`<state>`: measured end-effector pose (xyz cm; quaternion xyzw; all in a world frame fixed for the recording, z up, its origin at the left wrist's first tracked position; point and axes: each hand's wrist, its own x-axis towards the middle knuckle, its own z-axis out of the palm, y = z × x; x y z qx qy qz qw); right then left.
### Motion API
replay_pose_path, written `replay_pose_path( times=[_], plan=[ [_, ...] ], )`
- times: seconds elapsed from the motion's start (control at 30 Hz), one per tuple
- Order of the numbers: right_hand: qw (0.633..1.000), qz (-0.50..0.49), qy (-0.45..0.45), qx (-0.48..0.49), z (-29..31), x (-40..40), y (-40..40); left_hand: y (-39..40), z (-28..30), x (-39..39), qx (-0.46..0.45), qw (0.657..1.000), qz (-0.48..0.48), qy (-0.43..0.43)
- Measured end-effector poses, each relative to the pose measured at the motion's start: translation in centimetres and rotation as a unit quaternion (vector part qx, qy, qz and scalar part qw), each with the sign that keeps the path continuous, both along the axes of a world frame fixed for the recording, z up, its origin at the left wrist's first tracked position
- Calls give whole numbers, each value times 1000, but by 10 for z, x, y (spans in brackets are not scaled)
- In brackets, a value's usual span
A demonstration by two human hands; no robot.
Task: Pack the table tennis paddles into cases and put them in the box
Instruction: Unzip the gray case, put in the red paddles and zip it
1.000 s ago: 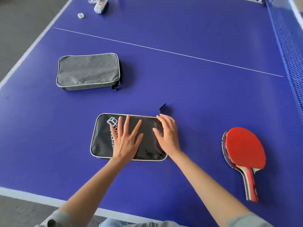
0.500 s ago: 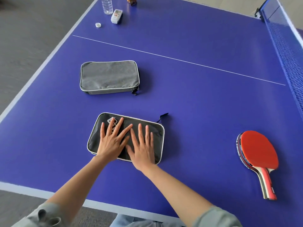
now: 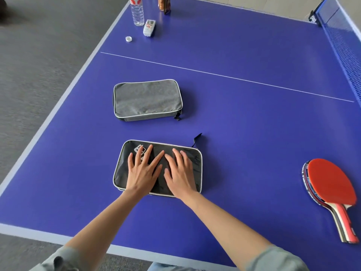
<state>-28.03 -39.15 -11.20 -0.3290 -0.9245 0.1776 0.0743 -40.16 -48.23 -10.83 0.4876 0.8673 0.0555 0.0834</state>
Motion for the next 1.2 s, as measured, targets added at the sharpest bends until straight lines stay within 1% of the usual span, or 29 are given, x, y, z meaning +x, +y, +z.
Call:
replay_pose_path(
  times=[0.13,0.23,0.3,0.4,0.53,0.63,0.73,0.93,1.07,1.2],
  plan=[
    [999,-19,40,24,9,-25,42,21,13,-35,63,998,5,10],
    [999,-27,19,18,17,-60,83,52,13,-86,88,996,30,13],
    [999,-33,-4,8,23,-87,112,74,15,-120,95,993,71,-6],
    [997,-72,-6,-8,25,-124,152,100,14,-160,98,983,156,-20],
    [995,-91,-23,-25,14,-156,194,114,0,-190,84,969,224,-59],
    [995,-71,-34,-53,0,-171,207,118,-8,-194,97,958,254,-95],
    [991,-96,2,-95,-9,-179,207,121,-11,-190,114,950,271,-108],
    [983,-121,64,-120,-9,-177,200,125,-7,-189,125,941,290,-123],
    [971,-160,117,-131,0,-148,192,126,6,-166,151,937,283,-142],
    [947,-227,173,-147,19,-83,187,130,30,-121,172,952,211,-142]
  ],
)
